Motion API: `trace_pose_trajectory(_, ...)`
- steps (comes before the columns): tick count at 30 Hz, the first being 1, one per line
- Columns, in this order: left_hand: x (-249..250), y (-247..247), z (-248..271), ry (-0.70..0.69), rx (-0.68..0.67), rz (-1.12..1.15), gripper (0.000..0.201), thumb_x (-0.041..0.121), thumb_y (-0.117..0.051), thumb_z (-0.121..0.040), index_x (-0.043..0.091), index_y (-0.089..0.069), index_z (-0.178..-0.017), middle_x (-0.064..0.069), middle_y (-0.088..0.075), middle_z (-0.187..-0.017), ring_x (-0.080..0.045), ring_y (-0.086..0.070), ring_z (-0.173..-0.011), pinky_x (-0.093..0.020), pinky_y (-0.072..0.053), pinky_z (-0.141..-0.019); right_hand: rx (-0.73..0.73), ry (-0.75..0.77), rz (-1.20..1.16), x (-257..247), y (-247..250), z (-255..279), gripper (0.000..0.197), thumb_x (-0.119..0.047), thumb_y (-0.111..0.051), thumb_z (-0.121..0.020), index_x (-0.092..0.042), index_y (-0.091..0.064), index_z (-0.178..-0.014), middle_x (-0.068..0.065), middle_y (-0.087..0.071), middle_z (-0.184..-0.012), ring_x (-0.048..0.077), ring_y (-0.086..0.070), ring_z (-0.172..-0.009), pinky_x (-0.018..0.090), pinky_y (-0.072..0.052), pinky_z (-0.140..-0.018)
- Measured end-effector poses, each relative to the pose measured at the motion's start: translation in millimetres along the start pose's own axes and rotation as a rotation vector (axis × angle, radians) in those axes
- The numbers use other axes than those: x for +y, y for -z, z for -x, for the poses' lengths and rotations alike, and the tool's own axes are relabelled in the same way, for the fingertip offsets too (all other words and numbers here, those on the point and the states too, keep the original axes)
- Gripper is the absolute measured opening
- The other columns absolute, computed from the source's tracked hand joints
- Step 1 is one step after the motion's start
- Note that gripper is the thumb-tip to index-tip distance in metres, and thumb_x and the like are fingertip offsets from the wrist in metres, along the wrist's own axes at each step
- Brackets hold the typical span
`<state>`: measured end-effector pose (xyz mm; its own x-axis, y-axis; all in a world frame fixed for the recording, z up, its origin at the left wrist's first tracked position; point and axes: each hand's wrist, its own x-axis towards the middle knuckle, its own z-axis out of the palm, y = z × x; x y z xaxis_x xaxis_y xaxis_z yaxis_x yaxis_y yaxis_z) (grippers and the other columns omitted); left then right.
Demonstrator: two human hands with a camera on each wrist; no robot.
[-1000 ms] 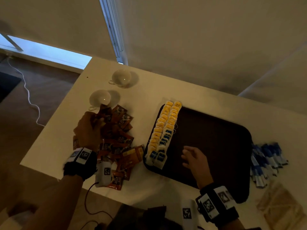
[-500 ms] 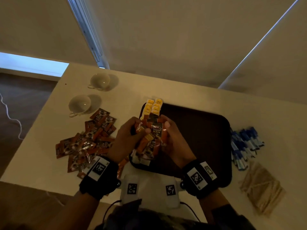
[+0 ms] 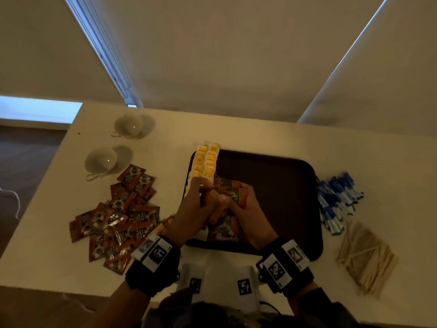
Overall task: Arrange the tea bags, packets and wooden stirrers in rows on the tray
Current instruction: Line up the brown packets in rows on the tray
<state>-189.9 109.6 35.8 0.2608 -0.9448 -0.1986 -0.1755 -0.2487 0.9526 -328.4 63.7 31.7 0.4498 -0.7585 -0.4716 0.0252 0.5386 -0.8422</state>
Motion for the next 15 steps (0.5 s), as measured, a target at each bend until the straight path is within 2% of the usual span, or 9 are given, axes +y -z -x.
trace_pose_trajectory(2, 1.4, 3.7, 2.9, -0.053, -0.153, -0.043, 0.035, 0.019, -0.072, -0.078, 0.022, -0.049, -0.104, 0.007, -0.054, -0.105, -0.001, -0.058, -0.090, -0.014, -0.050, -0.069, 0.029, -0.013, -0.070, -0.9, 6.2, 0.4, 0.036, -0.010, -0.057, -0.090, -0.023, -0.041, -0.119, 0.005, -0.060, -0.117, 0.016, -0.065, -0.101, 0.033, -0.058, -0.079)
trace_pose_trajectory(5, 0.0, 15.9, -1.4, -0.032, -0.357, -0.071, 0.063, 0.021, -0.081, -0.068, 0.035, -0.048, -0.121, 0.013, -0.046, -0.125, 0.002, -0.051, -0.111, -0.011, -0.048, -0.081, 0.026, -0.008, -0.130, -6.7, 14.0, -1.5, 0.033, -0.007, -0.054, -0.091, -0.022, -0.042, -0.118, 0.007, -0.059, -0.114, 0.019, -0.065, -0.100, 0.031, -0.058, -0.072)
trace_pose_trajectory(7, 1.7, 22.9, -7.7, -0.032, -0.412, -0.075, 0.070, 0.021, -0.081, -0.068, 0.048, -0.048, -0.123, 0.016, -0.044, -0.131, 0.003, -0.049, -0.115, -0.012, -0.047, -0.086, 0.015, -0.001, -0.139, -11.7, 16.2, -3.2, 0.031, -0.008, -0.054, -0.091, -0.023, -0.043, -0.116, 0.008, -0.058, -0.116, 0.022, -0.063, -0.104, 0.034, -0.058, -0.075)
trace_pose_trajectory(9, 4.0, 26.6, -14.6, -0.104, -0.395, -0.049, 0.060, 0.019, -0.075, -0.074, 0.049, -0.052, -0.120, 0.017, -0.051, -0.127, 0.002, -0.051, -0.116, -0.017, -0.046, -0.093, 0.011, 0.016, -0.121, -16.0, 17.6, -5.1, 0.031, -0.009, -0.055, -0.091, -0.023, -0.043, -0.117, 0.009, -0.057, -0.118, 0.025, -0.062, -0.108, 0.038, -0.057, -0.081)
trace_pose_trajectory(12, 9.1, 28.6, -26.0, -0.286, -0.300, -0.106, 0.038, 0.011, -0.064, -0.085, 0.032, -0.061, -0.117, 0.009, -0.051, -0.126, -0.004, -0.050, -0.118, -0.020, -0.047, -0.095, 0.005, 0.061, -0.060, -25.0, 18.3, -8.0, 0.035, -0.015, -0.056, -0.091, -0.021, -0.041, -0.123, 0.010, -0.057, -0.121, 0.027, -0.061, -0.110, 0.041, -0.055, -0.087)
trace_pose_trajectory(13, 12.7, 28.5, -29.0, -0.311, -0.267, -0.108, 0.032, 0.013, -0.061, -0.086, 0.029, -0.064, -0.114, 0.007, -0.047, -0.128, -0.005, -0.049, -0.119, -0.021, -0.049, -0.093, 0.002, 0.084, -0.027, -28.5, 18.5, -8.4, 0.037, -0.017, -0.055, -0.092, -0.021, -0.040, -0.126, 0.011, -0.057, -0.122, 0.026, -0.061, -0.110, 0.042, -0.054, -0.088)
trace_pose_trajectory(15, 25.5, 26.4, -35.2, -0.343, -0.193, -0.117, 0.022, 0.028, -0.057, -0.087, 0.030, -0.067, -0.105, 0.012, -0.044, -0.127, -0.006, -0.050, -0.117, -0.021, -0.051, -0.086, 0.000, 0.143, 0.031, -37.4, 18.6, -8.6, 0.042, -0.021, -0.056, -0.090, -0.021, -0.039, -0.129, 0.009, -0.057, -0.124, 0.023, -0.061, -0.111, 0.042, -0.053, -0.090)
